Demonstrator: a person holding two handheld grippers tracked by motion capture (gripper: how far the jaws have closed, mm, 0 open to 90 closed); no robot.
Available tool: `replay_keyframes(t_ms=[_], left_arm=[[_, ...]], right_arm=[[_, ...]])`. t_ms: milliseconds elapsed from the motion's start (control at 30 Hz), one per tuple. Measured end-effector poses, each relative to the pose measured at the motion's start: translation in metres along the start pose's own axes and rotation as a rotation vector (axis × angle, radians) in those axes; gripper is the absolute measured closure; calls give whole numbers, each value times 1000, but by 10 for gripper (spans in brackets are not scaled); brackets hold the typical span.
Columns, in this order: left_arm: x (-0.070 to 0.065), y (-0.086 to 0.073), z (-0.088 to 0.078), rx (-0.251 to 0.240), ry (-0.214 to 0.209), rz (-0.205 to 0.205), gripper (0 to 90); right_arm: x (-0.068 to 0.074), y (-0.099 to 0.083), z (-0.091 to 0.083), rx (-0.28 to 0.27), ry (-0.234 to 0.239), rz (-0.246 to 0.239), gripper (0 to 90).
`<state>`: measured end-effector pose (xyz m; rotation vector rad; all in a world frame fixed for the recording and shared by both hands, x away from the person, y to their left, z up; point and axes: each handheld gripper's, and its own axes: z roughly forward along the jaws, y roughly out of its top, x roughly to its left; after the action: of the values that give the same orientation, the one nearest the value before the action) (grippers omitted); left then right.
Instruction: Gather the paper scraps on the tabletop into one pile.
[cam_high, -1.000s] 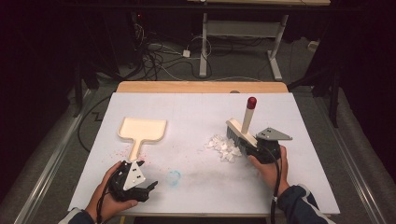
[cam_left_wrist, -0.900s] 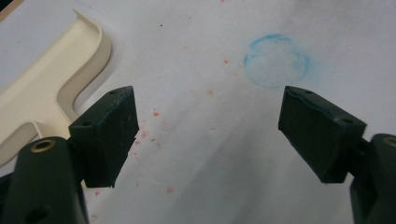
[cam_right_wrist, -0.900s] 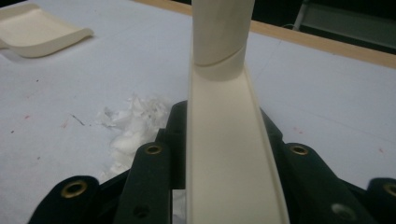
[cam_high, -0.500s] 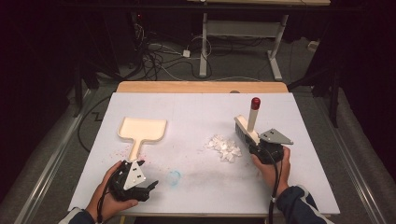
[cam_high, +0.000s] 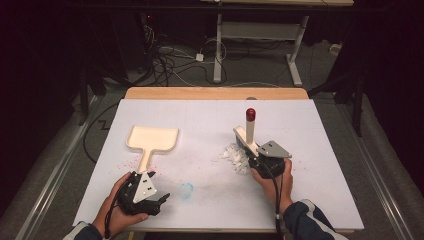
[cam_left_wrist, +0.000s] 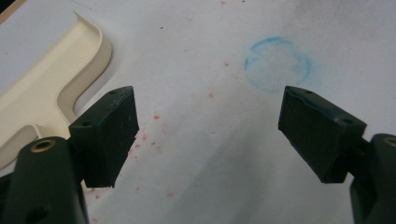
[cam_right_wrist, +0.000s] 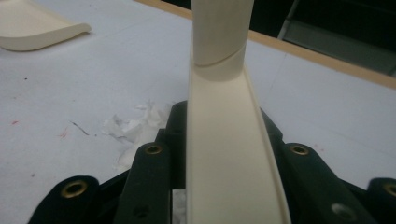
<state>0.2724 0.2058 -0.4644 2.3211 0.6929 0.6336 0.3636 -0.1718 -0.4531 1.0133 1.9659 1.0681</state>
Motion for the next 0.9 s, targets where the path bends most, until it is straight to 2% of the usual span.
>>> replay_keyframes(t_ms=[67,167,367,467,533,667,900], left_arm=[[0,0,0,-1,-1,-2,194],[0,0,0,0,0,2,194],[0,0,0,-1,4,-1,194],[0,0,-1,-3,6,0,194],[0,0,-1,-1,6,0,194],[0,0,-2,-3,9,0,194],[1,-2,-2,3,10,-5,194]], right_arm=[[-3,1,-3,-13,-11,1,677],[-10,2,-6,-27,-17,26,677],[-23,7,-15,-57,-1,57,677],[-28,8,-21,-72,23,62,676],[-32,9,-26,-89,48,45,676],[-33,10,-38,-88,83,34,677],[-31,-1,-80,-76,154,49,677]])
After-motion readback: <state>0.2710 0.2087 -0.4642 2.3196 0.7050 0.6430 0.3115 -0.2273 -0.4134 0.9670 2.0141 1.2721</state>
